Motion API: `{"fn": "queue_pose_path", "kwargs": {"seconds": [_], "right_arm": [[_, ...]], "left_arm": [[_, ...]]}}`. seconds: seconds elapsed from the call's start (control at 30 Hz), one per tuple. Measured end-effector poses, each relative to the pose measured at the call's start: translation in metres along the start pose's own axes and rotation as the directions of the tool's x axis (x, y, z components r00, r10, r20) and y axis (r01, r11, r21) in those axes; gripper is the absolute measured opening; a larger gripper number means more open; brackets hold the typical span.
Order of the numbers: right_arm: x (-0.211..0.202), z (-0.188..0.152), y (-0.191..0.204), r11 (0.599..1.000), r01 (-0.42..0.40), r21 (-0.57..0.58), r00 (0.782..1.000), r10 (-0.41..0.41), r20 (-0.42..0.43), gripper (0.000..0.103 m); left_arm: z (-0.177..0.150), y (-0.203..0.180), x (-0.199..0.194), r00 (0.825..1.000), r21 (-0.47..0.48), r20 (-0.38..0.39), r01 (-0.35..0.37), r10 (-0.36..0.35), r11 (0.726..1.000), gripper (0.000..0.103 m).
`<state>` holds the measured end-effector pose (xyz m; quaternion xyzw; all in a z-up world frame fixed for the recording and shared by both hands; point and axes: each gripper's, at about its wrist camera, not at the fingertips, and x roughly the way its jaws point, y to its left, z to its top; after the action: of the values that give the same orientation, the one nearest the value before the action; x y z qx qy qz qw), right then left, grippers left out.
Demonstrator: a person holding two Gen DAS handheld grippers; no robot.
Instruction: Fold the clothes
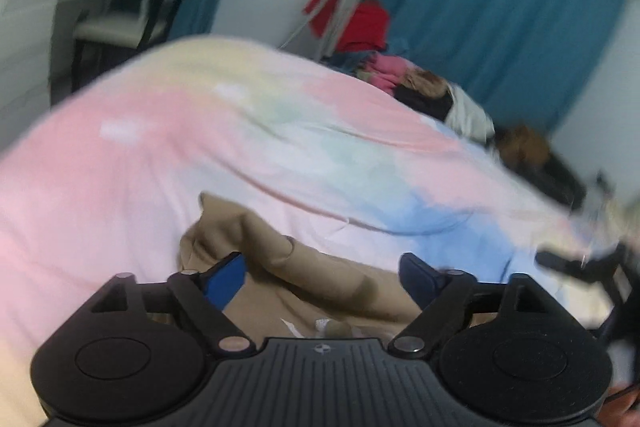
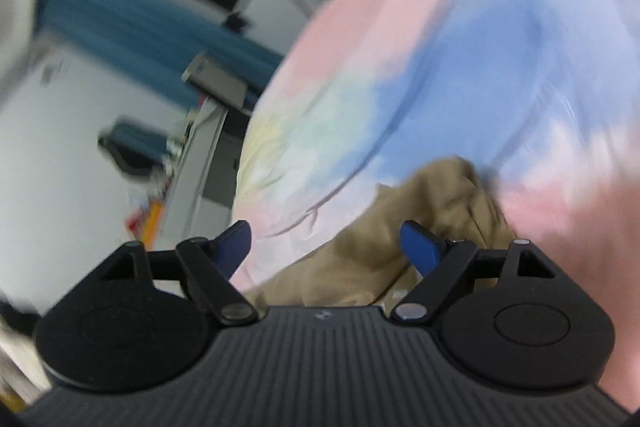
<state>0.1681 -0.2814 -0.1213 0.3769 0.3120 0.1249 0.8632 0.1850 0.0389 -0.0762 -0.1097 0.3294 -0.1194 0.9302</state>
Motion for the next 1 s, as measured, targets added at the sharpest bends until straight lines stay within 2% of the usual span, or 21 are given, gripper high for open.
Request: {"fn": "queue_pose_path", "kwargs": {"seconds": [0.07,0.17,0.2,0.33,0.57,0.67,0.77,1.0], "right_arm": [[0.010,-0.006,0.016,0.982,0.072,-0.176,0.997,-0.071,0.009,0.084],[0.035,-0.018,0.028,0.909,0.208,-0.362,0.976,-0.218,0.014,0.083],[0.042,-0.022,0.031,0.884,0.244,-0.398,0.968,-0.248,0.043,0.083],[0.051,-0.027,0.028,0.849,0.313,-0.425,0.950,-0.280,0.139,0.082],[0.038,-0.032,0.043,0.833,0.309,-0.458,0.951,-0.256,0.176,0.082],[0.035,-0.042,0.052,0.804,0.330,-0.494,0.944,-0.285,0.168,0.082],[0.032,-0.053,0.056,0.761,0.376,-0.529,0.926,-0.327,0.188,0.082],[0.032,-0.070,0.040,0.789,0.358,-0.499,0.933,-0.323,0.158,0.082]], "left_arm": [[-0.004,-0.005,0.011,0.999,0.073,-0.008,-0.047,0.047,0.996,0.091],[-0.011,-0.008,0.028,0.995,0.141,-0.022,-0.096,0.100,0.985,0.093],[-0.012,-0.009,0.033,0.995,0.151,-0.024,-0.097,0.102,0.984,0.095],[-0.017,-0.011,0.038,0.994,0.188,0.000,-0.105,0.107,0.976,0.099],[-0.020,-0.015,0.022,0.994,0.176,0.004,-0.109,0.111,0.978,0.099],[-0.029,-0.023,0.006,0.990,0.201,0.005,-0.137,0.139,0.970,0.099],[-0.041,-0.032,-0.012,0.988,0.225,0.037,-0.154,0.149,0.962,0.100],[-0.052,-0.027,-0.007,0.988,0.208,0.027,-0.154,0.152,0.966,0.101]]}}
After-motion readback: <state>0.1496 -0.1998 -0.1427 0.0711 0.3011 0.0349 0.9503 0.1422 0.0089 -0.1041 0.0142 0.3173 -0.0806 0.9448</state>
